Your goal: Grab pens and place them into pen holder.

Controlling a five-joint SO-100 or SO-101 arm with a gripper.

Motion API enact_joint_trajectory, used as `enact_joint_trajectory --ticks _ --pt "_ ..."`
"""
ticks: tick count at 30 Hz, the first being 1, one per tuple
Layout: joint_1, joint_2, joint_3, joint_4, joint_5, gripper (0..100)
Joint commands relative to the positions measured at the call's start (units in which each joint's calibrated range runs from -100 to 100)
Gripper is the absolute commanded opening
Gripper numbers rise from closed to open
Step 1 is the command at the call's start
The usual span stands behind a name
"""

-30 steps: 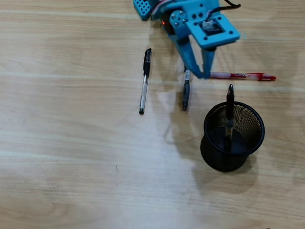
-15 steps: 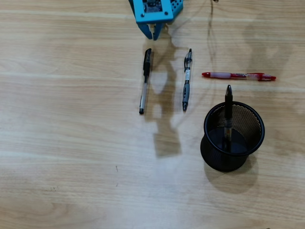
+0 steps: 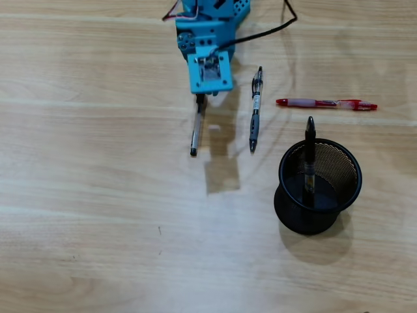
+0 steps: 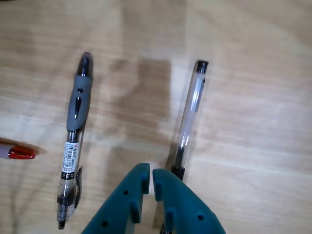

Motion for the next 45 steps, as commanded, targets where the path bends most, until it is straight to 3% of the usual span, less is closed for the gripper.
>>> enact_joint_trajectory --ticks 1,3,8,10,20,31,36,40,45 --pt "1.70 -0.45 3.22 -1.24 -1.55 3" --pt "2.43 0.65 3.85 -1.24 -1.65 6" --pt "2.80 3.88 3.31 -0.70 -1.71 27" --pt "2.89 4.90 3.40 -0.79 -1.71 30" --pt "2.16 12.54 5.84 -1.61 -3.49 28" --pt "0.42 19.84 8.83 -10.54 -3.91 27" --pt "0.88 19.84 9.55 -10.54 -3.91 18" --pt "0.88 19.84 9.55 -10.54 -3.91 1" --pt "1.25 19.67 9.37 -10.54 -3.91 2"
